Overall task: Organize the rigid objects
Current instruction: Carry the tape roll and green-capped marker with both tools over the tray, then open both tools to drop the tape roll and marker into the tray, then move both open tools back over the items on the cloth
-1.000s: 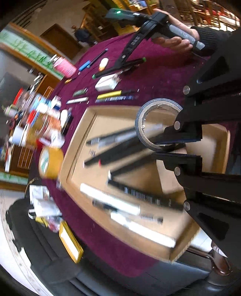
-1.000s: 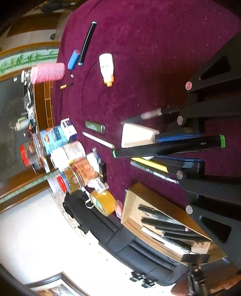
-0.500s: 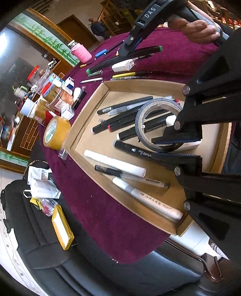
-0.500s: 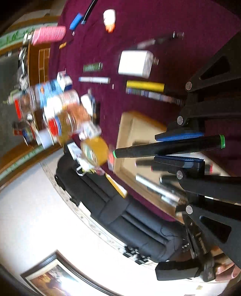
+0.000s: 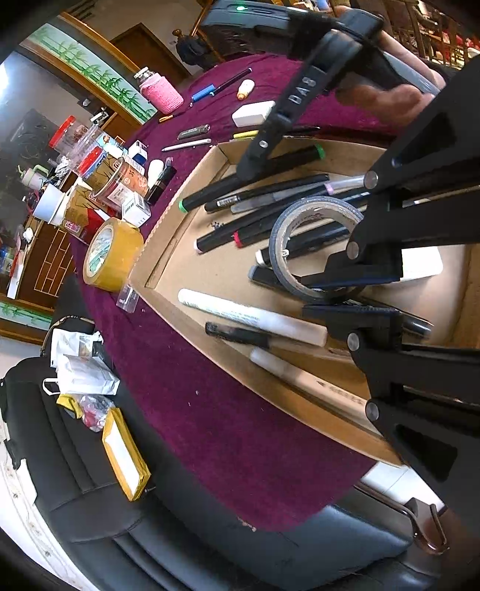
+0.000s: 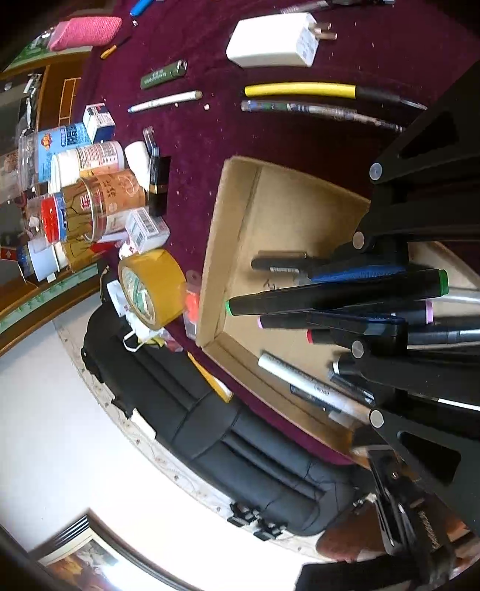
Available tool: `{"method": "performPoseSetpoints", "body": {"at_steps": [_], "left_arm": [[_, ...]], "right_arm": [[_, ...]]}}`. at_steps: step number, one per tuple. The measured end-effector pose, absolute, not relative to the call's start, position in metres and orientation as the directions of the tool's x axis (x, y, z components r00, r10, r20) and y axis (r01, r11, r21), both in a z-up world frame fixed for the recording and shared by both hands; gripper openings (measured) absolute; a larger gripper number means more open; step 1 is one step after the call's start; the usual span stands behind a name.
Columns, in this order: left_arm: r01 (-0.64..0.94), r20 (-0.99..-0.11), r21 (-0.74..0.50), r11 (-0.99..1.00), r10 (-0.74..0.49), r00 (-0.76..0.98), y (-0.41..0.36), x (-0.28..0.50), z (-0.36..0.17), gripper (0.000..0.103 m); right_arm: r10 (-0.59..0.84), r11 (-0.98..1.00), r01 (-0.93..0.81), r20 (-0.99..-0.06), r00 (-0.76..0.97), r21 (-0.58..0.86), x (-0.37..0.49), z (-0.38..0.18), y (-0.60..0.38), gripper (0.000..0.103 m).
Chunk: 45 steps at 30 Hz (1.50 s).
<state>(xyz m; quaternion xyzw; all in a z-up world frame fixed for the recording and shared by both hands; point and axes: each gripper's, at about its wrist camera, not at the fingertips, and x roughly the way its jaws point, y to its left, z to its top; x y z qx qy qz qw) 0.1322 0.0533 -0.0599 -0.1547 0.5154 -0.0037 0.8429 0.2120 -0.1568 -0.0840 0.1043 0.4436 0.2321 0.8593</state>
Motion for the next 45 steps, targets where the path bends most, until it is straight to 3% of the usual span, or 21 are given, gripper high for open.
{"method": "performPoseSetpoints", "body": {"at_steps": [18, 45], "left_arm": [[-0.137, -0.917, -0.118, 0.984, -0.054, 0.396, 0.041, 0.228, -0.081, 0.008], [-0.076, -0.930, 0.107, 0.991, 0.127, 0.346, 0.011, 0.251, -0.083, 0.009]], "right_arm": [[0.414, 0.906, -0.314, -0.750, 0.516, 0.284, 0.210, -0.093, -0.142, 0.017], [0.357, 0.923, -0.330, -0.764, 0.537, 0.199, 0.204, -0.095, -0.131, 0.018]]}}
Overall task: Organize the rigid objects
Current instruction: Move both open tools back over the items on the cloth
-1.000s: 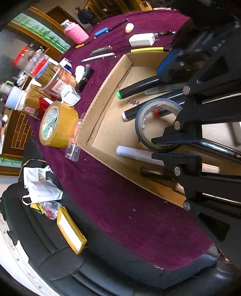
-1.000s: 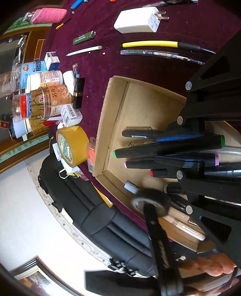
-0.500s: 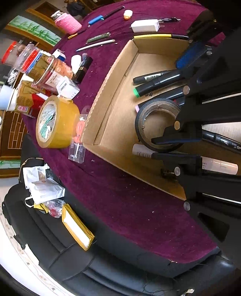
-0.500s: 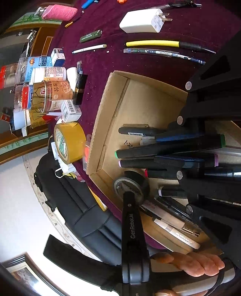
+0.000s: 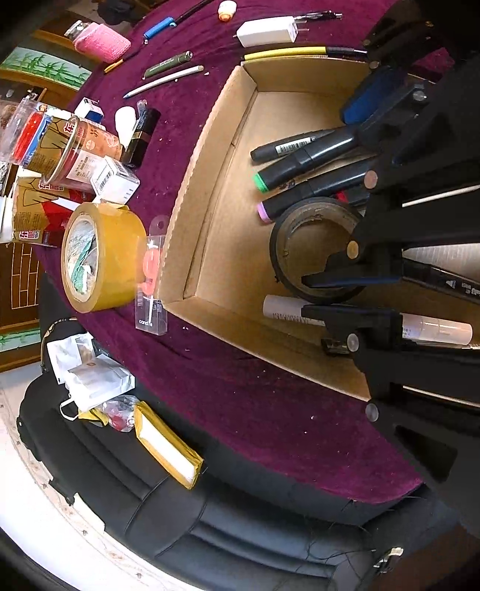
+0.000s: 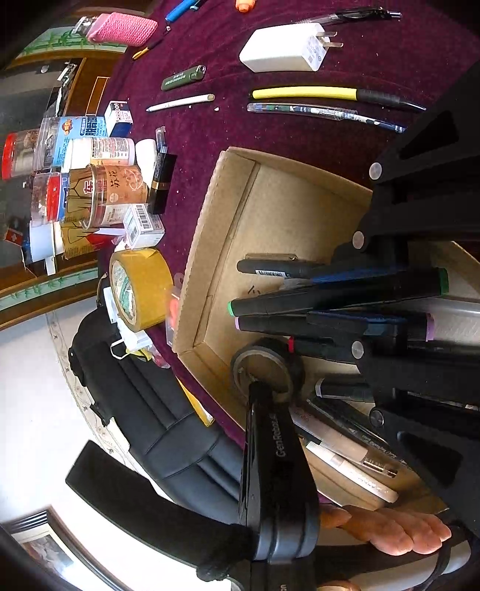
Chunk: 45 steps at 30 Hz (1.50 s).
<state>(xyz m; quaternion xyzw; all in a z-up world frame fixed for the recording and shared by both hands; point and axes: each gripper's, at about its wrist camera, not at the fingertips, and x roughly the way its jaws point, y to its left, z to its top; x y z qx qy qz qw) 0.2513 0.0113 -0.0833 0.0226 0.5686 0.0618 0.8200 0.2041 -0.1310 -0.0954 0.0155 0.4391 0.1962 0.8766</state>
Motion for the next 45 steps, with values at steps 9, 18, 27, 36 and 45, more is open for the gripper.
{"method": "performPoseSetpoints", "body": {"at_steps": [9, 18, 27, 36, 45], "left_arm": [[-0.069, -0.943, 0.122, 0.990, 0.137, 0.305, 0.007, 0.259, -0.095, 0.009], [-0.083, -0.944, 0.054, 0.995, 0.078, 0.320, 0.013, 0.256, -0.093, 0.018], [-0.128, -0.891, -0.132, 0.983, -0.061, 0.450, 0.039, 0.222, -0.057, 0.052], [-0.121, -0.772, -0.248, 0.961, -0.121, 0.624, 0.029, 0.128, -0.015, 0.066], [0.010, -0.756, -0.209, 0.978, -0.169, 0.632, -0.032, 0.091, -0.013, 0.066]], "right_arm": [[0.357, 0.924, -0.324, -0.763, 0.538, 0.203, 0.203, -0.095, -0.132, 0.019], [0.360, 0.922, -0.326, -0.767, 0.531, 0.208, 0.203, -0.096, -0.131, 0.036], [0.409, 0.908, -0.331, -0.721, 0.560, 0.257, 0.198, -0.084, -0.141, 0.043], [0.485, 0.873, -0.290, -0.623, 0.614, 0.393, 0.196, -0.063, -0.174, 0.043], [0.483, 0.864, -0.275, -0.542, 0.687, 0.422, 0.168, -0.019, -0.228, 0.042]]}}
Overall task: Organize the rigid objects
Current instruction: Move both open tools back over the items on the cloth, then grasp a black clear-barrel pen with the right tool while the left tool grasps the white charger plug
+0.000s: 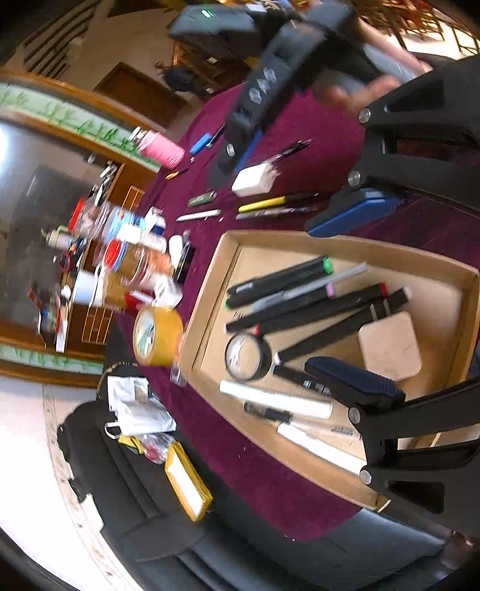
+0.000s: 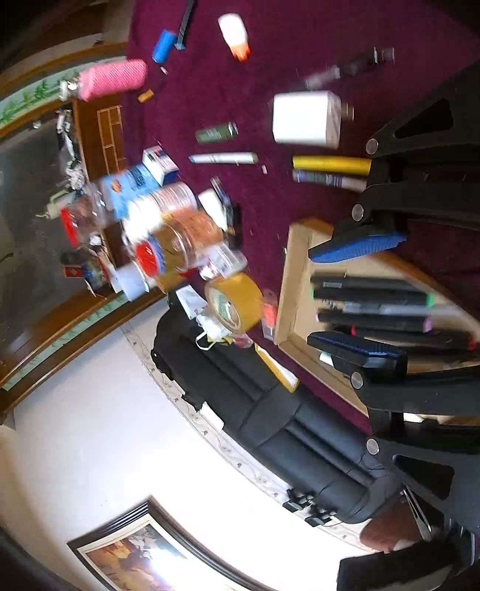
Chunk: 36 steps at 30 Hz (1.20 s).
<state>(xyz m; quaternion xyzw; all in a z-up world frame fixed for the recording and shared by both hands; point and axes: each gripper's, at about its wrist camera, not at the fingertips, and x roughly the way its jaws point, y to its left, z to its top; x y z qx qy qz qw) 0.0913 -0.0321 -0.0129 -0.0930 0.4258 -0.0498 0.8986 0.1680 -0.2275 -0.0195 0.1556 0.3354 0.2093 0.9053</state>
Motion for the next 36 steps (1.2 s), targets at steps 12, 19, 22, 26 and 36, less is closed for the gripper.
{"method": "performPoseSetpoints", "body": {"at_steps": [12, 19, 22, 26, 36], "left_arm": [[0.093, -0.771, -0.217, 0.972, -0.229, 0.595, -0.084, 0.092, -0.022, 0.066], [0.098, -0.782, -0.232, 0.968, -0.246, 0.574, -0.099, 0.108, -0.027, 0.066], [0.116, -0.784, -0.236, 0.965, -0.259, 0.564, -0.107, 0.115, -0.028, 0.066], [0.136, -0.788, -0.209, 0.968, -0.249, 0.563, -0.118, 0.125, -0.027, 0.066], [0.184, -0.820, -0.203, 0.962, -0.270, 0.504, -0.147, 0.164, -0.037, 0.066]], "right_arm": [[0.369, 0.926, -0.194, -0.667, 0.647, 0.324, 0.181, -0.022, -0.333, 0.042], [0.294, 0.954, -0.136, -0.742, 0.602, 0.268, 0.204, -0.067, -0.344, 0.040], [0.258, 0.965, -0.117, -0.777, 0.575, 0.234, 0.212, -0.080, -0.343, 0.029], [0.197, 0.979, -0.075, -0.796, 0.572, 0.188, 0.216, -0.086, -0.345, 0.026], [0.098, 0.995, -0.048, -0.812, 0.575, 0.086, 0.223, -0.097, -0.336, 0.013]]}}
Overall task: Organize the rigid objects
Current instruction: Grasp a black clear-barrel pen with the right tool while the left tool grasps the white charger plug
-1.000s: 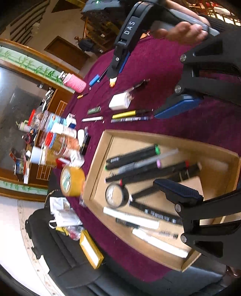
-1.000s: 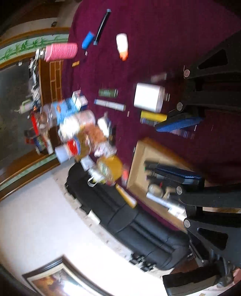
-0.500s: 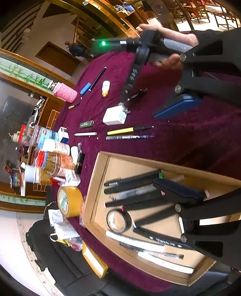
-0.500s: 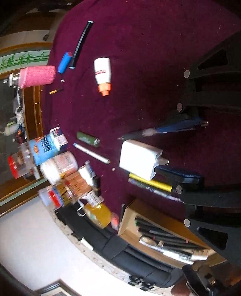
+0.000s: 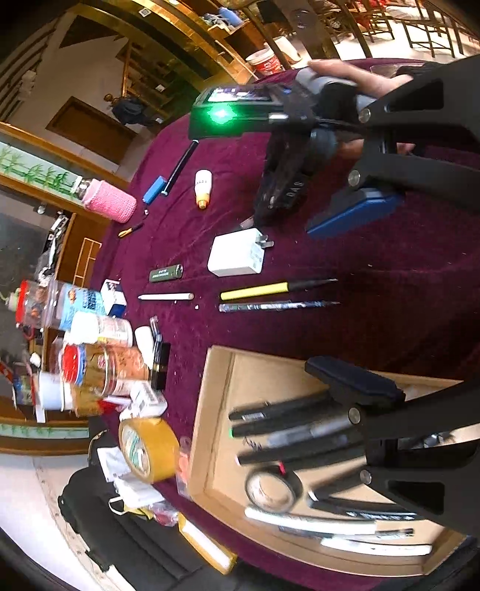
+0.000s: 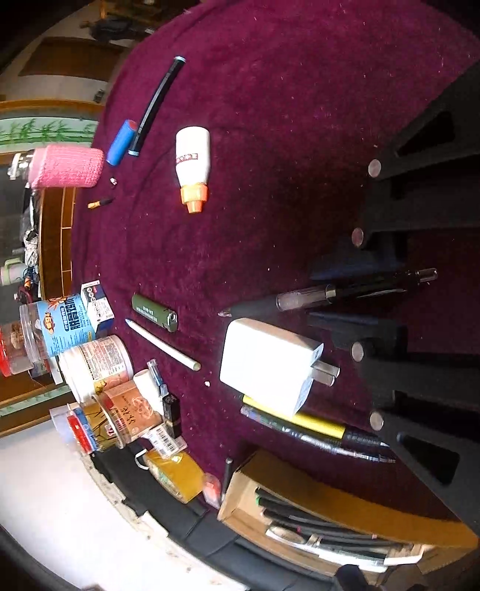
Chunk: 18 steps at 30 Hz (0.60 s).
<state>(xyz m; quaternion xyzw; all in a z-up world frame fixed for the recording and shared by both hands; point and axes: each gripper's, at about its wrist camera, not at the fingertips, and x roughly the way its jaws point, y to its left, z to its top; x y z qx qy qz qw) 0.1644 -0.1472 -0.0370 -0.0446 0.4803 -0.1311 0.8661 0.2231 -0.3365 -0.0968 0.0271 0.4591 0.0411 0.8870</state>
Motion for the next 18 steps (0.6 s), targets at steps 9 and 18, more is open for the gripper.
{"method": "performPoseSetpoints", "body": {"at_steps": [9, 18], "left_arm": [[0.195, -0.862, -0.207, 0.959, -0.273, 0.428, -0.171, 0.199, -0.050, 0.066], [0.244, -0.884, -0.106, 0.964, -0.204, 0.421, -0.217, 0.242, -0.056, 0.066]], "right_arm": [[0.156, 0.984, -0.003, -0.853, 0.498, 0.179, 0.215, -0.093, -0.356, 0.010], [0.169, 0.966, 0.090, -0.855, 0.490, 0.243, 0.209, -0.088, -0.378, 0.010]]}}
